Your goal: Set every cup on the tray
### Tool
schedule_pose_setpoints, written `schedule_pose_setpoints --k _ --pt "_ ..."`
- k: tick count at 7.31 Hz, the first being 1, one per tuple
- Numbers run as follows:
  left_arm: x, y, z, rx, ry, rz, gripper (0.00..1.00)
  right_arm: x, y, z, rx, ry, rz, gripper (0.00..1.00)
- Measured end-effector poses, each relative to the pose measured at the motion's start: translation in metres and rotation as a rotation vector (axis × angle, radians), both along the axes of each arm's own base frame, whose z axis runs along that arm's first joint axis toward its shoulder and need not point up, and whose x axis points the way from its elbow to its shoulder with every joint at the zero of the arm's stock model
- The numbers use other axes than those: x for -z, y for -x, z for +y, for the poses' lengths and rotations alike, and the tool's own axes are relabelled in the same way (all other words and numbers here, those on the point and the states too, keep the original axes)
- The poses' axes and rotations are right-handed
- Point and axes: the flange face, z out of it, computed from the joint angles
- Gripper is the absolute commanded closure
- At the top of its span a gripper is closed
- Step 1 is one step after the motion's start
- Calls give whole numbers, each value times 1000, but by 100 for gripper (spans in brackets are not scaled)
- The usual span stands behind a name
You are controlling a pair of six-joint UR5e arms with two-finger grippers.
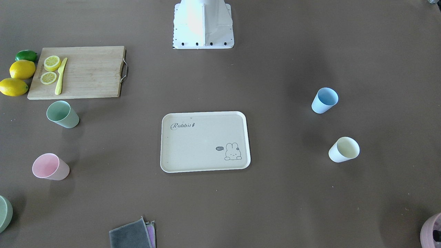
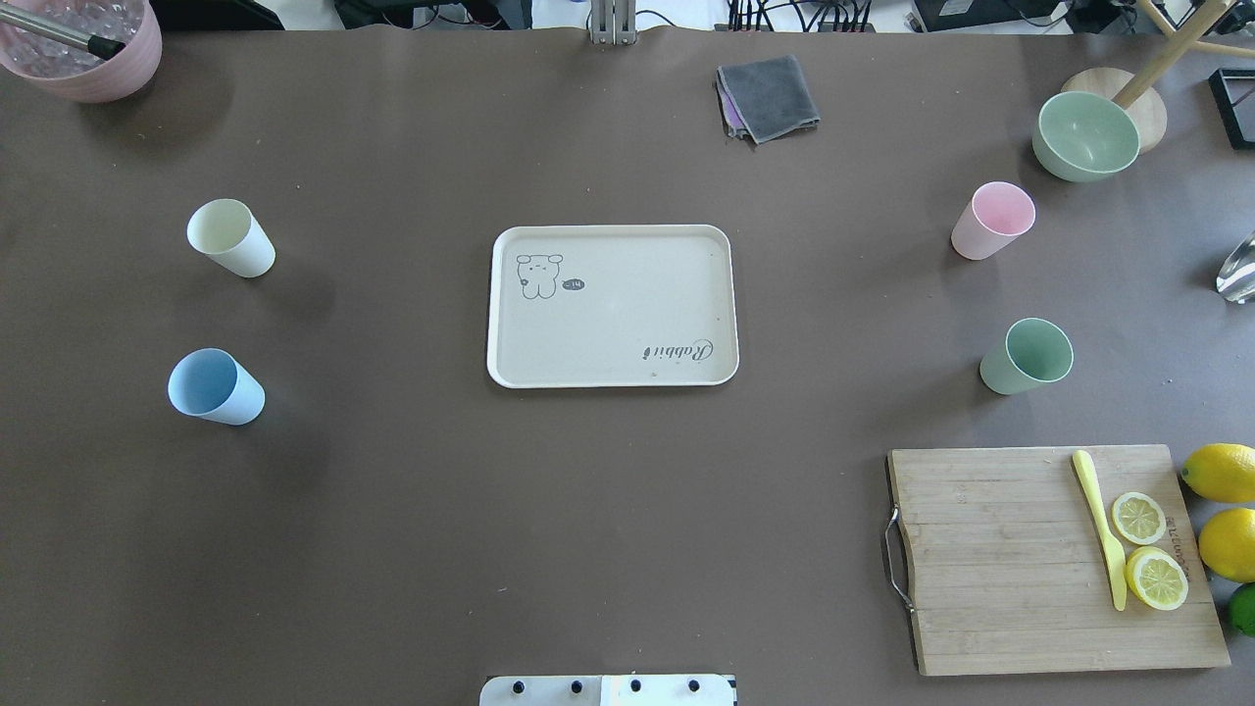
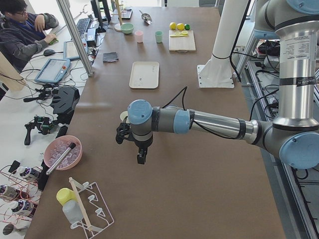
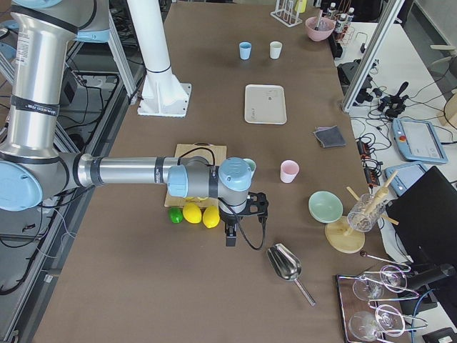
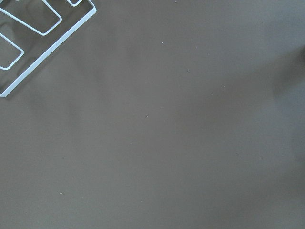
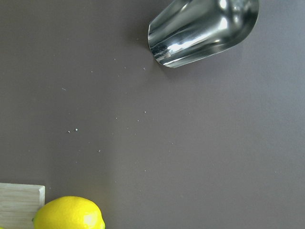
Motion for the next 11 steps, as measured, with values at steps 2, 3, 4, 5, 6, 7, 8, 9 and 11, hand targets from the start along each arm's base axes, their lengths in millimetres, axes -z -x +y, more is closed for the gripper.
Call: schedule_pose_setpoints --k 2,3,4,5,6,7,8,9,11 --pt "7 1 1 2 -14 0 2 1 0 0 0 -1 0 0" --pt "13 2 0 4 -27 -1 2 3 0 -1 0 -6 0 0" --pt "18 3 -2 6 -43 -5 2 6 0 -1 0 -13 -1 0" --pt "23 3 -5 8 -68 -9 2 10 0 -2 -1 -22 1 0" --pt "27 3 -8 10 -104 -10 2 16 -1 -7 -5 -35 2 0" --pt "34 3 -13 13 -149 -10 2 27 -3 -17 -13 -56 1 0" --pt "44 3 -24 15 -209 -8 2 39 -3 -29 -18 -82 -1 0" --pt "55 3 -39 19 -268 -7 2 55 -4 -43 -22 -118 -4 0" --pt "68 3 -56 43 -315 4 2 94 -11 -62 -41 -201 -7 0"
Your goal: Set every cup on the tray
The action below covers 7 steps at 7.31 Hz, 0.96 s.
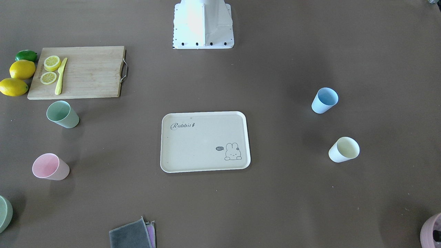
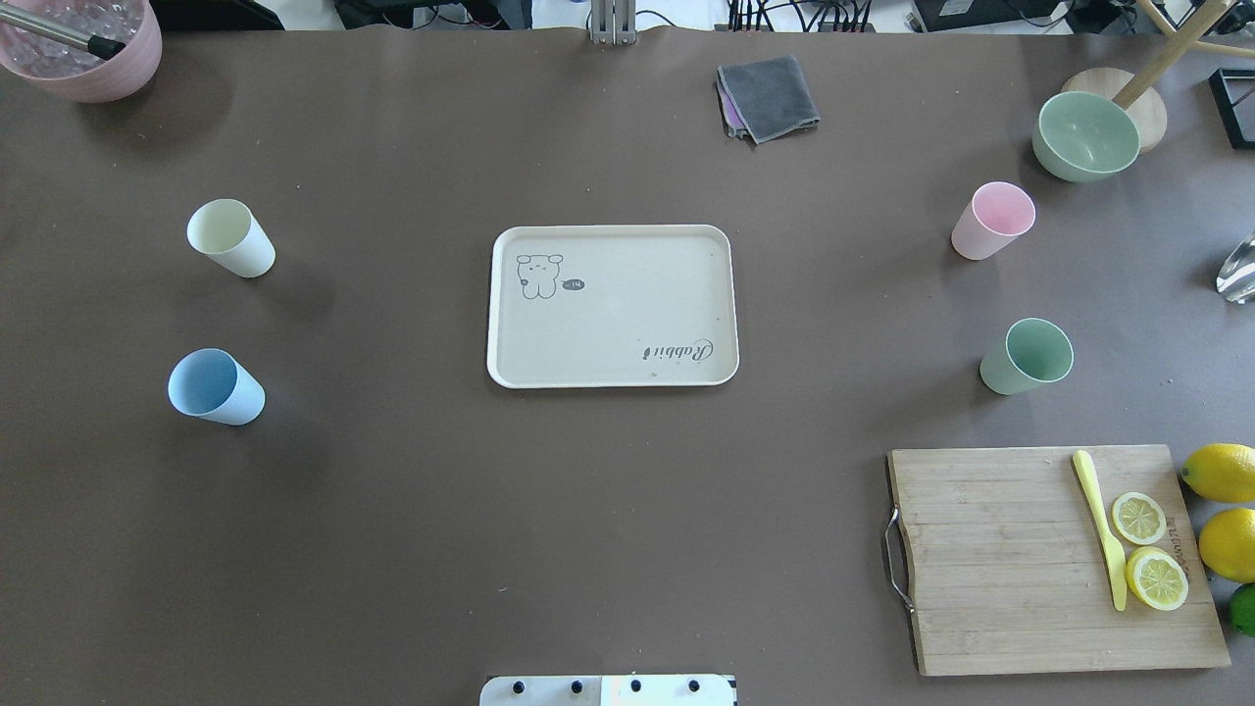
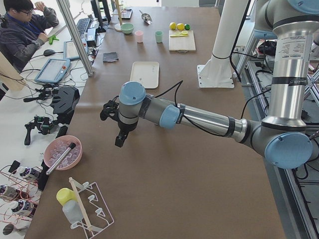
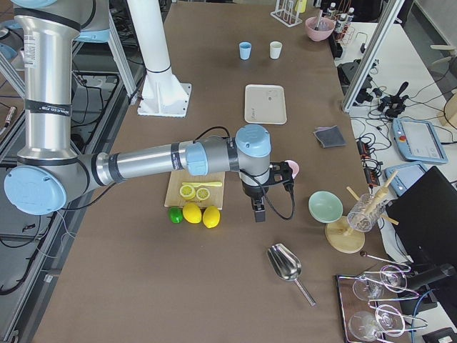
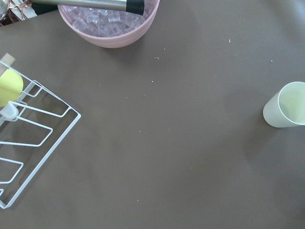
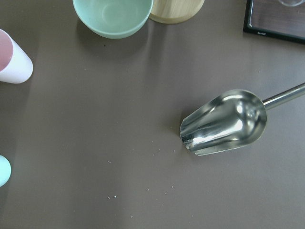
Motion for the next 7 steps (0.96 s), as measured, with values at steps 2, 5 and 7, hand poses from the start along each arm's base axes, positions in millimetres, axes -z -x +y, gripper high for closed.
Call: schedule_pose_setpoints --k 2,5,7 --pt "4 0 -3 8 -20 10 2 17 -6 -13 -18 -33 1 0" --pt "22 -8 -20 2 -68 16 2 21 -6 -21 -29 -88 -6 0" --pt "32 -57 -51 -15 -14 48 2 40 28 -46 -57 -61 -35 0"
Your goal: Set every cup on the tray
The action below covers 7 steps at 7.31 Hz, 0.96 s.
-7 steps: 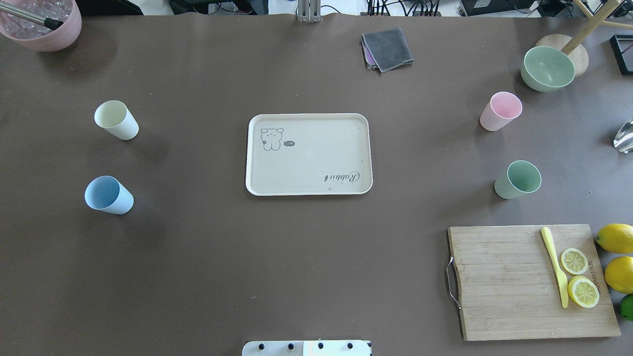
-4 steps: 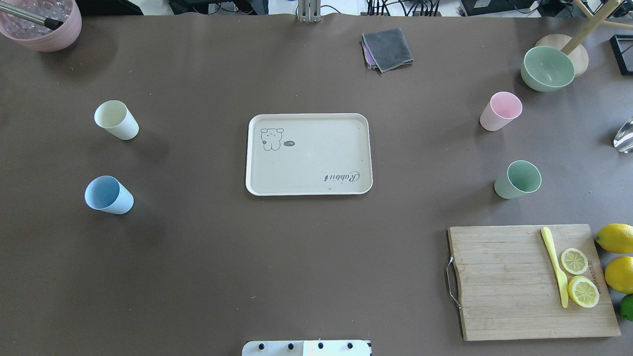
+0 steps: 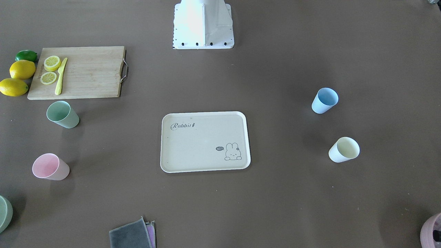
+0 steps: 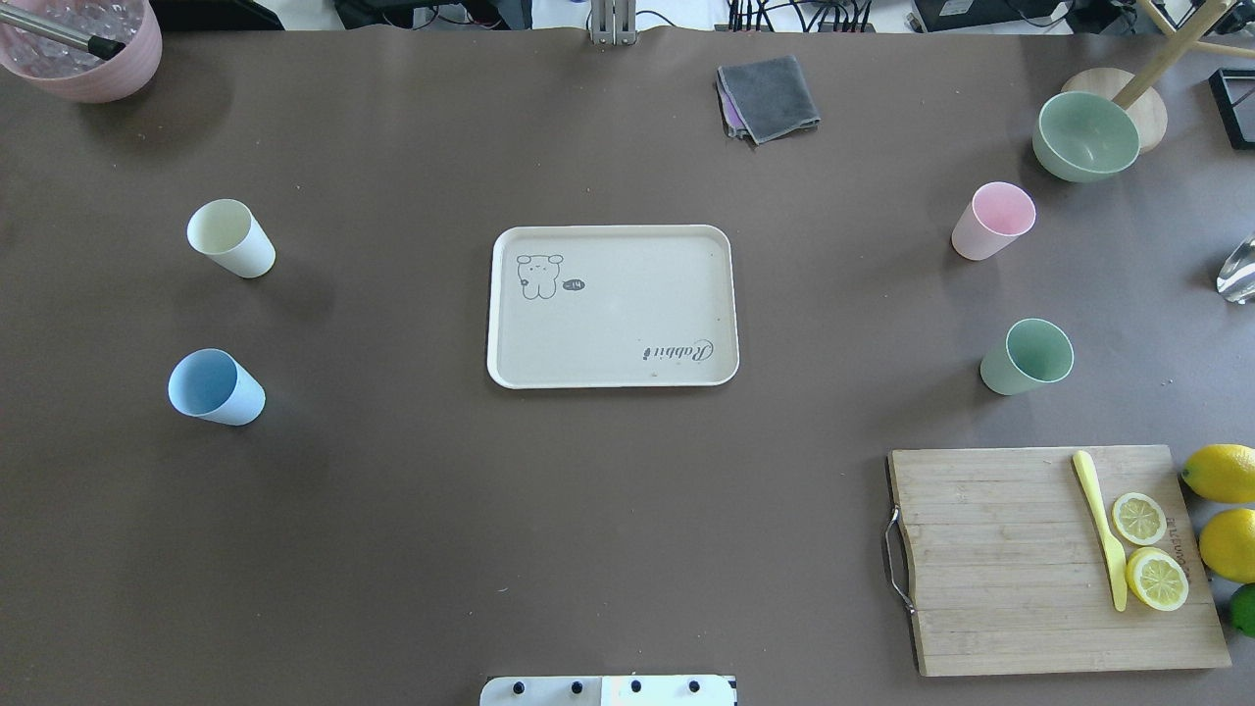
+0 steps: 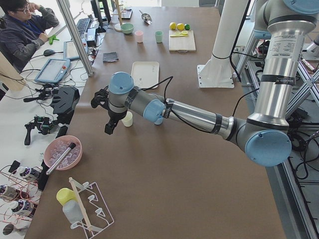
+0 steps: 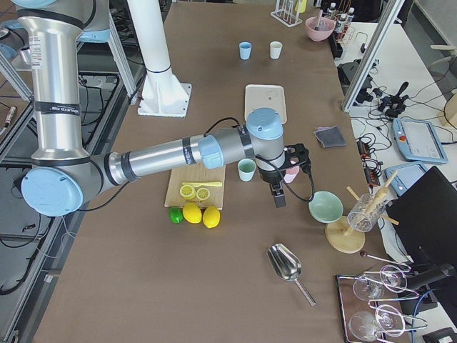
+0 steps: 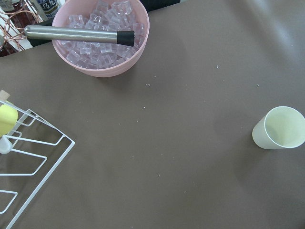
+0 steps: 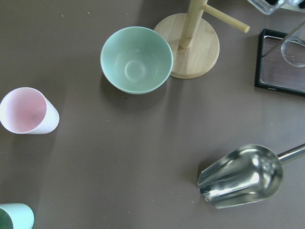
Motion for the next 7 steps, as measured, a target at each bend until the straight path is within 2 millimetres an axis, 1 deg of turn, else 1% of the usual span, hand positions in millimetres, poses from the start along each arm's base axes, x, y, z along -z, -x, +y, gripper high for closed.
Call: schedule_pose_setpoints --k 1,2,3,4,5,7 --pt "-2 -35 -7 -1 49 25 2 15 39 -18 -3 36 -20 0" --pt "-6 -71 -16 2 96 56 2 31 84 -36 2 67 -31 0" --pt "-9 -111 -28 -5 137 83 2 42 121 -46 7 86 -29 0" --pt "-15 -143 -38 -22 159 97 2 50 142 -49 12 91 -26 0" --pt "-22 -167 -46 -39 172 101 2 54 152 -51 14 92 -23 0" --pt "-30 -200 -56 -46 183 80 2 56 160 -50 19 93 -22 0"
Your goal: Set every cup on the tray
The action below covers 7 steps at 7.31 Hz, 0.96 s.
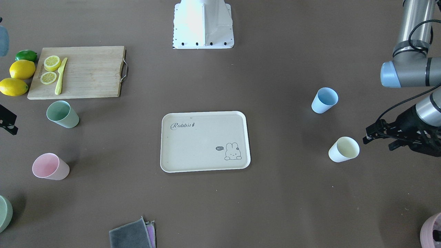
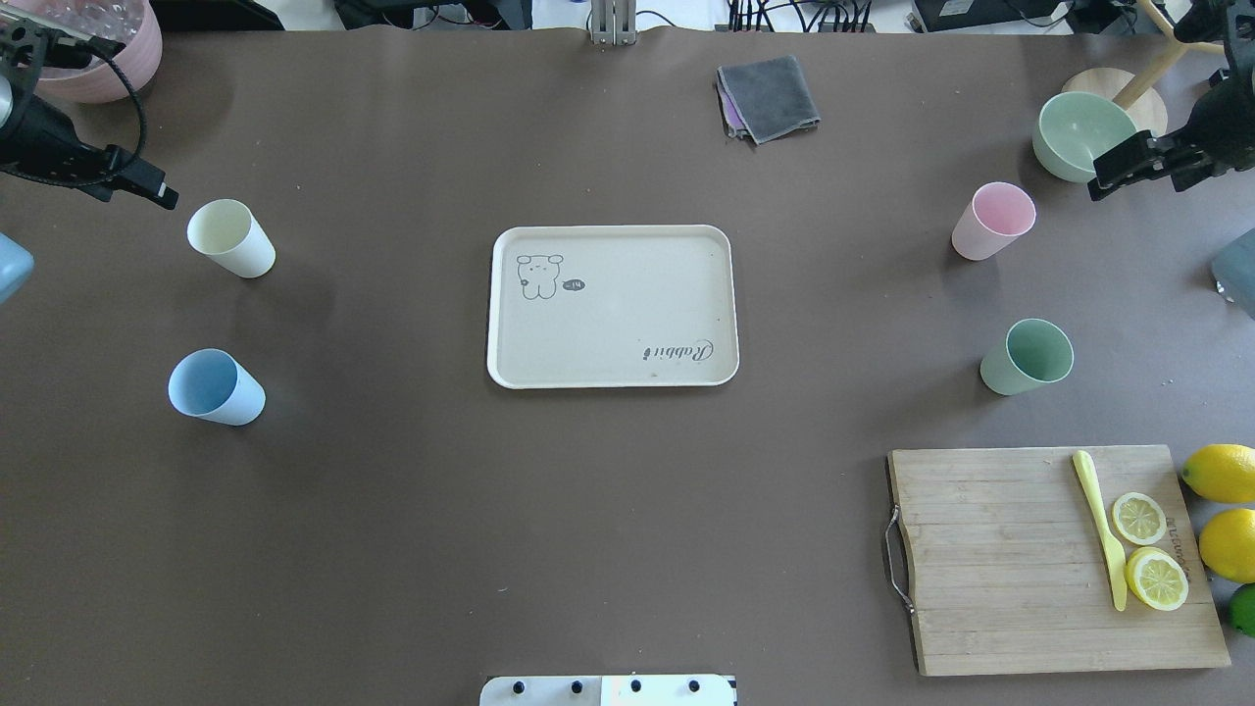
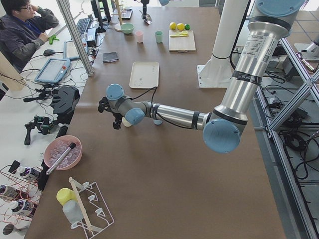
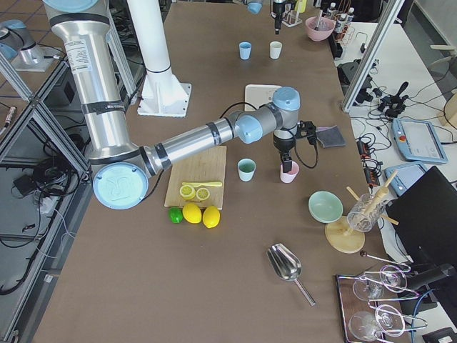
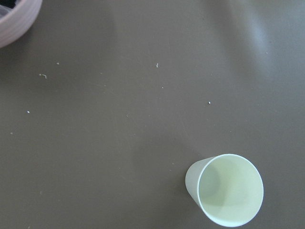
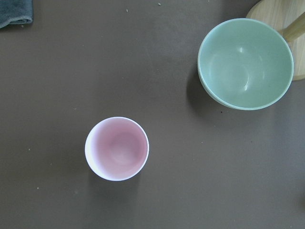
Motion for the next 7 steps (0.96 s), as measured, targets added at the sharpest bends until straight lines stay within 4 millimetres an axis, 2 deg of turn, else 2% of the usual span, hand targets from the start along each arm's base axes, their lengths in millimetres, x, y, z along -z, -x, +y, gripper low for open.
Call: schedule_pose_setpoints --k 4,5,6,7 --pt "-16 -54 4 34 -32 -66 3 -1 1 0 -2 0 6 0" --pt "-19 -66 9 28 -39 -70 61 -2 1 0 -2 1 7 0" --pt "-23 -75 15 18 -49 -70 100 -2 1 1 -2 1 8 0" --pt "-24 -81 18 10 -59 -70 100 -2 1 1 -2 1 8 0"
